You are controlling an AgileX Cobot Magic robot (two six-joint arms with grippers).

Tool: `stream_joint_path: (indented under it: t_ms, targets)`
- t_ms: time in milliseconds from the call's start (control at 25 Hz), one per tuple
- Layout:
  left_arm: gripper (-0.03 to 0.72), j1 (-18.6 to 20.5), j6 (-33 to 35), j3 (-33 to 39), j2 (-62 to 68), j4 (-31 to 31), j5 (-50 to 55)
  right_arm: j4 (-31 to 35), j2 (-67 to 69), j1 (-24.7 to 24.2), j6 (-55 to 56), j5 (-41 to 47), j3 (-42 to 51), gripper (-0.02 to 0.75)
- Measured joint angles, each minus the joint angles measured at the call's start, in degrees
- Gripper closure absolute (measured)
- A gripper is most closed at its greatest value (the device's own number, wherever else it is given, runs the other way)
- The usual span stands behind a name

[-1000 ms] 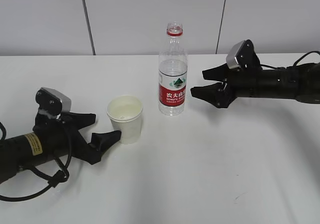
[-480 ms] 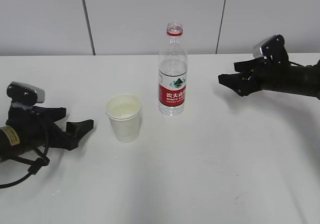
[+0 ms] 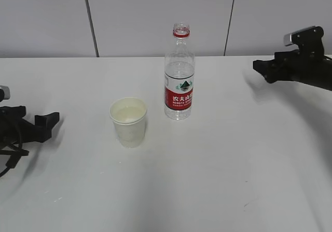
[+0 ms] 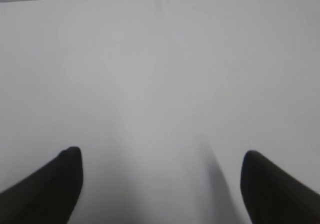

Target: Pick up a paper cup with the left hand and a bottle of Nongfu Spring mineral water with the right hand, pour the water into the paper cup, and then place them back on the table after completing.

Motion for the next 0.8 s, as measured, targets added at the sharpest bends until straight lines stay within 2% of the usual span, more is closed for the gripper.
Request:
stream_joint_path:
  t_ms: [240, 400, 600, 800]
  targets:
    - [0.101, 0.2, 2.5, -0.2, 0.0, -2.8, 0.8, 6.8, 0.0, 0.0, -0.2, 6.6, -1.0, 0.143]
    - [0.101, 0.2, 2.7, -2.6, -0.5, -3.0, 7.3, 10.1, 0.0, 0.0, 2.4, 17.5, -2.6, 0.143]
    - [0.104, 0.2, 2.8, -6.5, -3.2, -3.0, 17.8, 5.7, 0.0, 0.0, 10.0, 32.9, -8.9, 0.143]
    - [0.104, -0.1, 2.4, -11.3, -7.5, -3.0, 33.3, 0.7, -1.3, 0.2, 14.7, 42.0, -12.4, 0.143]
